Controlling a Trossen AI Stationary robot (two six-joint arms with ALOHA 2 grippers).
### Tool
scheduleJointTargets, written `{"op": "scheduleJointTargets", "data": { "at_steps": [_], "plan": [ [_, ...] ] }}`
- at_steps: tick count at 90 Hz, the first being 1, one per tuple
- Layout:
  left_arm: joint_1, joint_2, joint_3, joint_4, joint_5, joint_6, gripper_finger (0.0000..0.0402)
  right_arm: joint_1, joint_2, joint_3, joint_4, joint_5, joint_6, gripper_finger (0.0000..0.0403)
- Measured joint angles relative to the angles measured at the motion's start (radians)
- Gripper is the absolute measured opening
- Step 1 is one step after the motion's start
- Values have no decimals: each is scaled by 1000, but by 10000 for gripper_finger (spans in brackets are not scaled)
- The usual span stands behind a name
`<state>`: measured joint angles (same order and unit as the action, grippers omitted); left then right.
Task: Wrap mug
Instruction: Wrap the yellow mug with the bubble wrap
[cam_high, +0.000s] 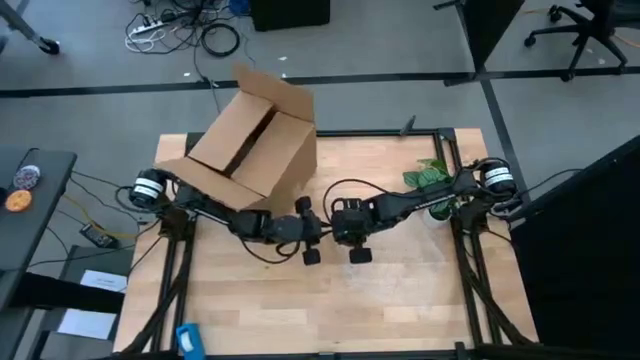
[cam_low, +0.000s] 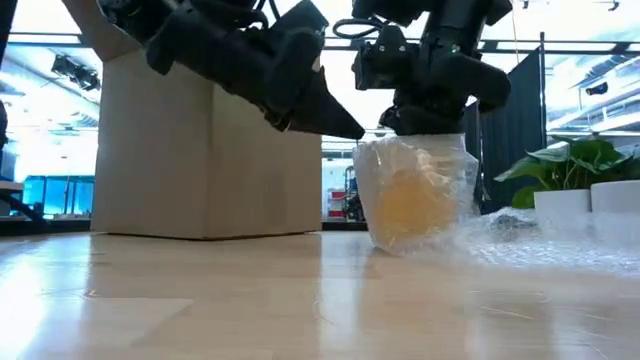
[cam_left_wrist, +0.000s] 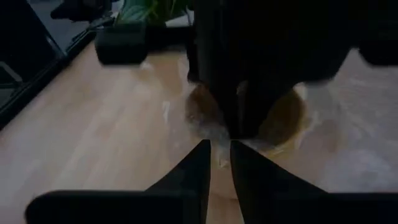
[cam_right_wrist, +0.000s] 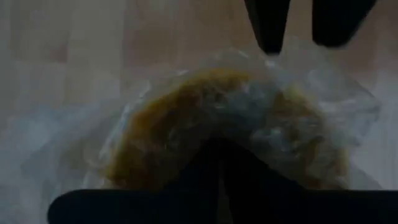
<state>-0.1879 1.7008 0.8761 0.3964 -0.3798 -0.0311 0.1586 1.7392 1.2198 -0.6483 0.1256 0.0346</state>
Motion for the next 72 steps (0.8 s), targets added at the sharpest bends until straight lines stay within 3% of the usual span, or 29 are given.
{"op": "scheduleJointTargets", "data": {
  "at_steps": [15, 35, 52, 72],
  "plan": [
    [0, 20, 0, 12, 0, -5, 48, 17, -55, 2, -33, 107, 57, 0],
    [0, 28, 0, 15, 0, -26, 48, 18, -51, -2, -9, 112, 53, 0],
    [-1, 29, 0, 23, -1, -31, 48, -12, -17, -23, 32, 54, 56, 10],
    [-2, 30, 0, 53, 0, -28, 48, -35, 61, -25, 36, -29, 58, 67]
  ]
}}
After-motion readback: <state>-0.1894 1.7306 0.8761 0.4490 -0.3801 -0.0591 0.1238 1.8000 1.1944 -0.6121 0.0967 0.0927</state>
